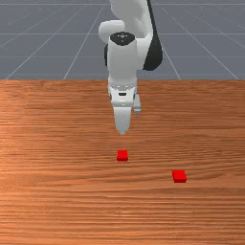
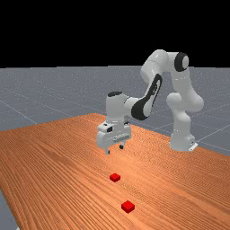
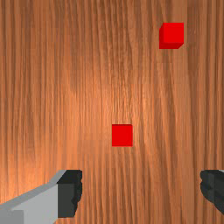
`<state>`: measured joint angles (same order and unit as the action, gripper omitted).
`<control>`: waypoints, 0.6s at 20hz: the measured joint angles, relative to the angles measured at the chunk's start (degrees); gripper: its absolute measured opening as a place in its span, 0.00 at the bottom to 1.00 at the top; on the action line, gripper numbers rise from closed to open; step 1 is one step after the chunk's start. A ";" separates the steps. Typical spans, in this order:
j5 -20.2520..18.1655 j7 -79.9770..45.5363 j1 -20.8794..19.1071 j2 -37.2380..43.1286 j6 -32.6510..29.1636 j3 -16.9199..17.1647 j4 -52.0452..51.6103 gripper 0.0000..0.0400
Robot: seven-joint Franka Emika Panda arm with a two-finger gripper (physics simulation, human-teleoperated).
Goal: Stack all the cube
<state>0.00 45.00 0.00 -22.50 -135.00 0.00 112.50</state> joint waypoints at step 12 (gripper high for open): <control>-12.00 -69.79 -0.68 16.19 10.55 8.12 16.72 0.02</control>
<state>-12.00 -24.79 -0.68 -6.31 -124.45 8.12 129.22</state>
